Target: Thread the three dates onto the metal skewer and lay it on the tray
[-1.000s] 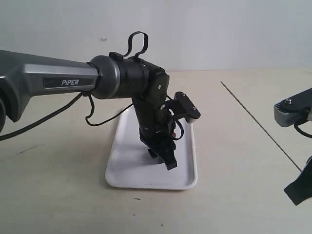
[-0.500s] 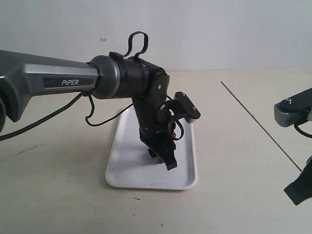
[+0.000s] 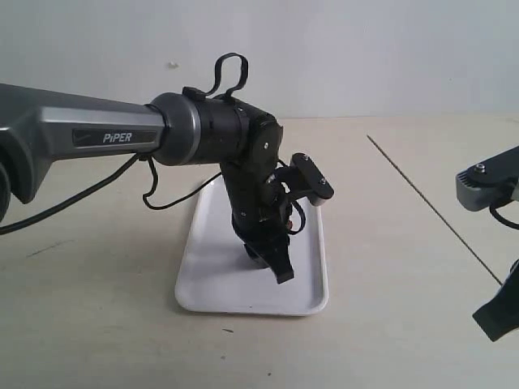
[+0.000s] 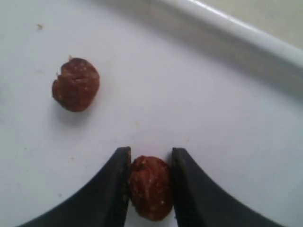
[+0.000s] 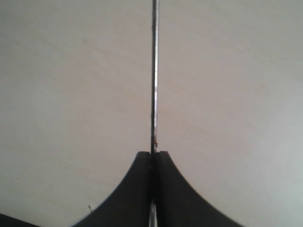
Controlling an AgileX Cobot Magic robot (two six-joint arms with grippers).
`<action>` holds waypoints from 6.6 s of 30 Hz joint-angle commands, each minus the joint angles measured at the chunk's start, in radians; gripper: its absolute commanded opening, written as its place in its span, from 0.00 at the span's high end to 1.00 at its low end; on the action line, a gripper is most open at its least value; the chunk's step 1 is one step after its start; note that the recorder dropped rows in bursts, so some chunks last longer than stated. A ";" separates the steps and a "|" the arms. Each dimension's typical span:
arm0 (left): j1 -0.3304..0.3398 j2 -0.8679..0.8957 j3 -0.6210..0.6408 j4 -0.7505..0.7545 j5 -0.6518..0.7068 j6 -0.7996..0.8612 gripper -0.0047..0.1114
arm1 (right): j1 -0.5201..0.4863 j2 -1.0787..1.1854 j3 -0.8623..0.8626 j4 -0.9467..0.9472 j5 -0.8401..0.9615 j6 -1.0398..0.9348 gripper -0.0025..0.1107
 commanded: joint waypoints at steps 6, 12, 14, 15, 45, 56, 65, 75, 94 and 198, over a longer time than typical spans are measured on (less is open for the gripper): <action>0.000 -0.033 -0.001 0.206 -0.067 0.004 0.70 | -0.005 0.000 0.003 0.021 0.007 -0.010 0.98; 0.000 -0.074 -0.001 0.224 -0.095 0.057 0.70 | -0.005 0.035 0.003 0.079 0.040 -0.061 0.98; 0.000 -0.088 -0.001 0.224 -0.103 0.092 0.70 | -0.005 0.051 0.003 0.087 0.042 -0.069 0.98; 0.000 -0.094 -0.001 0.222 -0.103 0.121 0.70 | -0.005 0.053 0.003 0.087 0.042 -0.069 0.98; 0.049 -0.212 -0.001 -0.159 0.158 0.990 0.70 | -0.005 0.107 0.003 0.364 0.196 -0.328 0.98; 0.049 -0.212 -0.001 -0.256 0.202 1.312 0.70 | -0.005 0.120 0.003 0.416 0.196 -0.369 0.98; 0.049 -0.212 -0.001 -0.318 0.207 1.414 0.70 | -0.005 0.120 0.003 0.435 0.196 -0.383 0.98; 0.056 -0.223 -0.001 -0.318 0.215 1.467 0.70 | -0.005 0.116 0.003 0.406 0.196 -0.383 0.98; 0.111 -0.267 -0.001 -0.510 0.320 1.595 0.70 | -0.005 0.028 0.055 0.421 0.196 -0.366 0.98; 0.120 -0.267 -0.001 -0.535 0.279 1.597 0.70 | -0.003 0.019 0.041 0.439 0.196 -0.379 0.98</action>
